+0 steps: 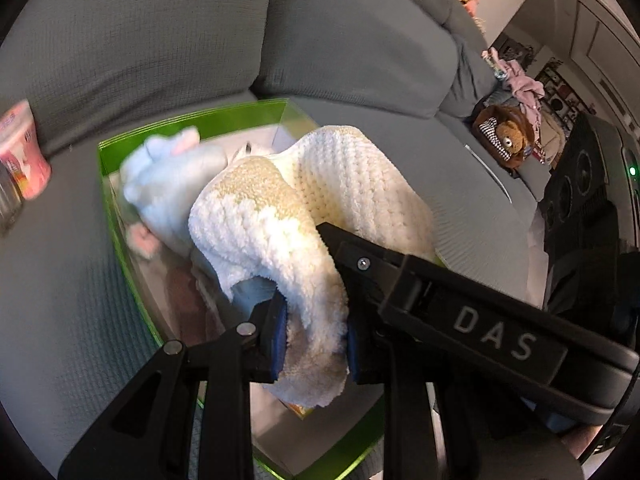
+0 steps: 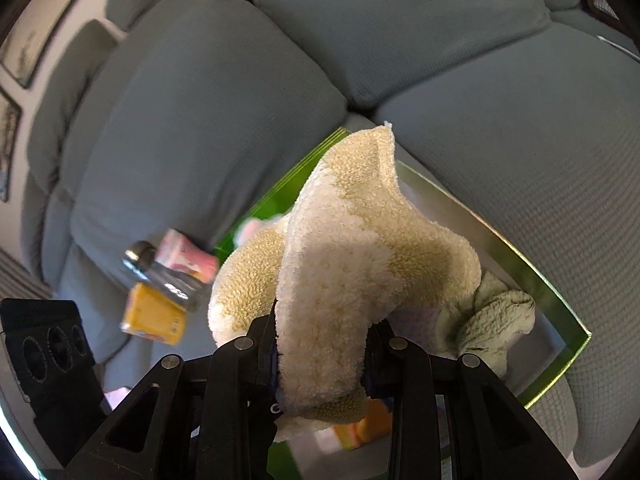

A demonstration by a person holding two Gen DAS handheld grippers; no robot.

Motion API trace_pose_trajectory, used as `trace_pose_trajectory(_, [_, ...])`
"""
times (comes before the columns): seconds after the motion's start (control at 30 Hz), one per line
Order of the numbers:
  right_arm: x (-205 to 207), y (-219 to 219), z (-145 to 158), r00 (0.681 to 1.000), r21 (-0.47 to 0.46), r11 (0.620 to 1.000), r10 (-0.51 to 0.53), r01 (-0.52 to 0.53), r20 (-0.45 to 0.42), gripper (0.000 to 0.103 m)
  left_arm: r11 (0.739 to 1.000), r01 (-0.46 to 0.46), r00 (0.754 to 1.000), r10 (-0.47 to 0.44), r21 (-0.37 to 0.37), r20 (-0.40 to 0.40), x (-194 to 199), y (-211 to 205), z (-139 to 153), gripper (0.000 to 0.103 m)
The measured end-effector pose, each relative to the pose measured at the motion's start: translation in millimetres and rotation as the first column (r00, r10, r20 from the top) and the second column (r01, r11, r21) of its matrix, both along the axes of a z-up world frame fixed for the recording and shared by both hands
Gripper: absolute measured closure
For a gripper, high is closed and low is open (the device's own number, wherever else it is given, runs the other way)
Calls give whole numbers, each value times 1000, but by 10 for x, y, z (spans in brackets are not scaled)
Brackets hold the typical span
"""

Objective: Organize soft objects
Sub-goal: 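Carry the knit cloth over the green box and lower it inside, then open the right gripper to release the cloth and withdraw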

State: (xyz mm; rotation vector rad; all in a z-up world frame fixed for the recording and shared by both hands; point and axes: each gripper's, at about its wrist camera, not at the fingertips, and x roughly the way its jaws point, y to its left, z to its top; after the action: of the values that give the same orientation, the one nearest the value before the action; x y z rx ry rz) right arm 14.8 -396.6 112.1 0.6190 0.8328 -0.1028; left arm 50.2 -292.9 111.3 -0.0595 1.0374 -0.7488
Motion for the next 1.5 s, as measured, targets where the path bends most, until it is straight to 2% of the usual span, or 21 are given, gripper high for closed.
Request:
trace_pose_trajectory(0.2, [51, -81, -118, 998, -6, 1000, -30, 30, -59, 71, 1000, -8, 998, 8, 4, -56, 41, -62, -87, 82])
trace_pose_trajectory(0.37, [16, -153, -156, 996, 5, 999, -52, 52, -74, 71, 1000, -2, 998, 3, 15, -60, 43, -55, -92, 78])
trace_pose_trajectory(0.5, [-47, -174, -97, 991, -43, 993, -110, 107, -82, 44, 1000, 12, 999, -11, 18, -52, 65, -19, -77, 60])
trace_pose_trajectory(0.63, [-168, -212, 15, 990, -61, 989, -138, 135, -42, 33, 999, 6, 1000, -7, 38, 13, -33, 2, 25, 33])
trace_pose_trajectory(0.73, [-236, -189, 112, 991, -71, 989, -133, 133, -1, 22, 999, -8, 998, 6, 39, 65, -104, 69, 137, 24])
trace_pose_trajectory(0.83, [-308, -133, 241, 992, -79, 989, -121, 125, 47, 20, 999, -21, 995, 16, 40, 100, -140, 134, 209, 15])
trace_pose_trajectory(0.97, [-387, -14, 401, 990, -127, 985, -108, 119, 92, 14, 999, -30, 991, 27, 21, 129, -200, 234, 317, 14])
trace_pose_trajectory(1.0, [-398, 2, 424, 989, -130, 984, -108, 121, 99, 14, 999, -38, 992, 37, 9, 123, -213, 261, 334, 11])
trace_pose_trajectory(1.03, [-421, 14, 458, 988, -134, 983, -112, 126, 108, 14, 999, -49, 992, 49, -3, 116, -237, 297, 354, 1])
trace_pose_trajectory(1.23, [-581, 76, 653, 978, -213, 959, -163, 188, 132, 11, 994, -95, 987, 101, -51, 126, -338, 458, 515, 1])
trace_pose_trajectory(1.5, [-882, 216, 940, 963, -284, 935, -153, 214, 221, 8, 990, -139, 973, 143, -38, 182, -509, 631, 700, 1])
